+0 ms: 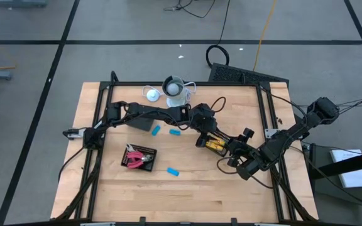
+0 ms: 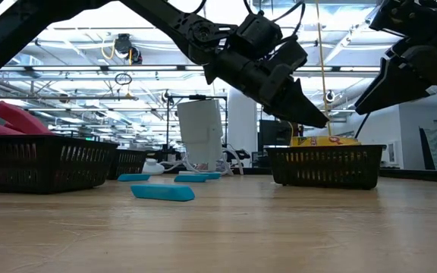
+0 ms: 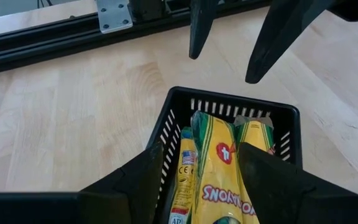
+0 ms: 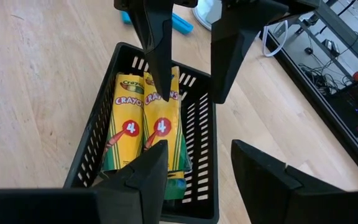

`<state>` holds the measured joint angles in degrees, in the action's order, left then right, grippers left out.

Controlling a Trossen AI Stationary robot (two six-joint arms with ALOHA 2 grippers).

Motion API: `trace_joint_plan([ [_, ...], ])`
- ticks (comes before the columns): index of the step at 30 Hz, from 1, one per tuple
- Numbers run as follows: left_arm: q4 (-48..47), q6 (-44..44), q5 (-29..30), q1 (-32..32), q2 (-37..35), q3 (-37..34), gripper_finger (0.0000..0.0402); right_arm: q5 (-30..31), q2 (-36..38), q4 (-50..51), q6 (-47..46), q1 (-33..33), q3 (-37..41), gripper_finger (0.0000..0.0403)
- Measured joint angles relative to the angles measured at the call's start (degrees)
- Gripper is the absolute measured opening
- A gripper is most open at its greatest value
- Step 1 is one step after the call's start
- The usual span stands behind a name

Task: Pick & Place School Supplies
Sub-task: Put the blue eraser into the top black bin

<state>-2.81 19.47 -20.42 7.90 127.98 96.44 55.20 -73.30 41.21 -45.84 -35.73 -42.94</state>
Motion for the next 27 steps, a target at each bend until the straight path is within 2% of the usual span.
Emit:
trace_joint_plan([
  [10,1.2,1.1,4.1,0.0,0.0,0.0,0.0216,0.0,0.0,-0.5,0.1,0.0,0.0,0.0166],
  [15,0.1,3.7,10.8,0.0,-1.2,0.0,0.0216,0.1,0.0,-9.8,4.7,0.0,4.0,0.0166],
  [23,-11.1,5.5,17.2,-0.2,-11.4,0.0,0.0216,0.3,0.0,-24.5,16.5,0.2,8.6,0.0166],
  [27,-18.3,5.2,18.0,-1.0,-18.2,-1.2,0.0216,1.6,0.0,-33.8,27.9,1.3,8.7,0.0166],
])
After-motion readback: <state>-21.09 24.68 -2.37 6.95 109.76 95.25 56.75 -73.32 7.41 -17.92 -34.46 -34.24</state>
